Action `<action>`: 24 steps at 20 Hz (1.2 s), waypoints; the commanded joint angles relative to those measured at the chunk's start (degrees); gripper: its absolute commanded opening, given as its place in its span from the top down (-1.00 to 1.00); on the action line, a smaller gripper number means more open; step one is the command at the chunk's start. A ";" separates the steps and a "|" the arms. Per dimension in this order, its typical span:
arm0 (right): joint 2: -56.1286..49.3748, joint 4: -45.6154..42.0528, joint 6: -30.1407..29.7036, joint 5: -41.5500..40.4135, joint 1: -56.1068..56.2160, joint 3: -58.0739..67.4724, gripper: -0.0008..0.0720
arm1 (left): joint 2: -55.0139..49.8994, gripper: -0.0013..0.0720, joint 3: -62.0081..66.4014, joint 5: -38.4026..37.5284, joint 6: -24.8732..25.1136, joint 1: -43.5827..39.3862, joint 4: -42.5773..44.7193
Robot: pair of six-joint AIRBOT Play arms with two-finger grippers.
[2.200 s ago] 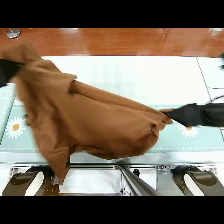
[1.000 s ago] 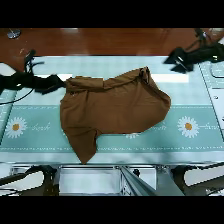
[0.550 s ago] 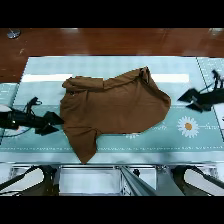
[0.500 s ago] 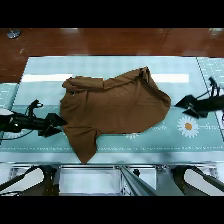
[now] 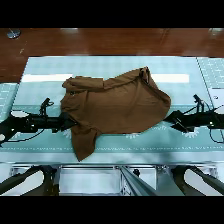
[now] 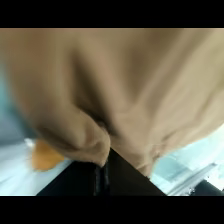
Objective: Fold the shirts.
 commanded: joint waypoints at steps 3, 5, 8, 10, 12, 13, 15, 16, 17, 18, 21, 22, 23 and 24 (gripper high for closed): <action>-7.04 4.13 0.74 -3.50 5.46 3.04 -0.71 | 0.09 0.91 3.13 -2.93 2.56 -1.46 -1.81; -10.27 5.62 1.38 -4.09 7.45 6.43 -0.71 | 0.09 0.91 3.41 -2.84 2.58 -1.46 -1.81; -14.34 6.60 2.08 -3.80 11.61 11.04 -0.28 | 0.35 0.91 4.02 -1.81 6.36 -1.46 -3.48; -15.67 6.49 2.05 -3.43 13.60 14.53 0.88 | 1.09 0.91 6.99 -2.47 7.08 -1.46 -4.87; -15.61 6.47 2.10 0.31 13.84 21.03 0.88 | 2.84 0.91 12.66 -3.76 7.13 -1.16 -5.73; -15.34 5.77 2.01 4.26 13.66 26.29 0.88 | 4.11 0.91 17.25 -4.94 7.32 -0.48 -5.90; -12.74 3.41 2.16 9.81 13.66 38.38 0.88 | 6.88 0.91 29.05 -8.00 7.28 1.90 -6.10; -10.71 3.32 2.03 10.88 13.66 44.41 0.88 | 8.44 0.91 35.34 -8.41 7.30 2.84 -6.10; -8.07 3.32 2.10 11.02 13.68 50.62 0.88 | 10.12 0.91 41.97 -7.91 7.30 3.76 -6.05; -5.51 3.28 2.16 10.60 13.66 55.89 0.88 | 11.65 0.91 47.63 -6.97 7.26 4.57 -6.05; 2.80 1.36 3.02 10.95 13.66 68.06 0.88 | 16.39 0.91 61.90 -5.88 6.75 6.67 -5.86; 5.86 0.42 3.21 11.02 13.68 69.90 0.88 | 18.14 0.91 65.22 -5.88 6.60 7.30 -5.05; 9.27 0.22 3.21 11.30 13.66 71.06 0.88 | 20.06 0.91 68.08 -5.88 6.32 7.82 -3.58; 12.59 0.22 3.19 11.85 13.66 71.69 0.88 | 22.08 0.91 70.23 -5.86 5.16 8.22 -1.27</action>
